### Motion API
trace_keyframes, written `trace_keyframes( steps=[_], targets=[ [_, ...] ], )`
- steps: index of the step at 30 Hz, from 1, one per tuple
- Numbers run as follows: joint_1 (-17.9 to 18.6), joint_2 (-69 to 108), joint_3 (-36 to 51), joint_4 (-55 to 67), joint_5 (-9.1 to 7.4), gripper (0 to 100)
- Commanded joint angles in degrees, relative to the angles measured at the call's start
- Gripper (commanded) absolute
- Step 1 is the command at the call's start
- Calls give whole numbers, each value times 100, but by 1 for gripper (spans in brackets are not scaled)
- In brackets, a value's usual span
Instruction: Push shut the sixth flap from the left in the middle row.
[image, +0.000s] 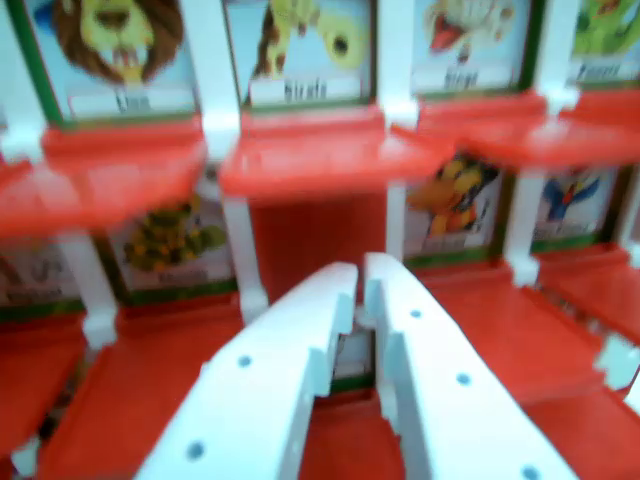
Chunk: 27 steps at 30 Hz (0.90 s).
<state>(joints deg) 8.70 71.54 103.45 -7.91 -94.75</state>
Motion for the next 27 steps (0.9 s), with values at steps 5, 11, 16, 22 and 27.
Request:
trace_keyframes(
  steps=[5, 11, 16, 22, 27],
  targets=[
    [149, 2294, 1239, 387, -123, 0],
    [290, 4509, 2382, 1740, -202, 0],
    [308, 7040, 3103, 3480, -79, 0],
    [378, 9844, 3138, 6258, -44, 0],
    [308, 11004, 2769, 7761, 70, 0]
  ],
)
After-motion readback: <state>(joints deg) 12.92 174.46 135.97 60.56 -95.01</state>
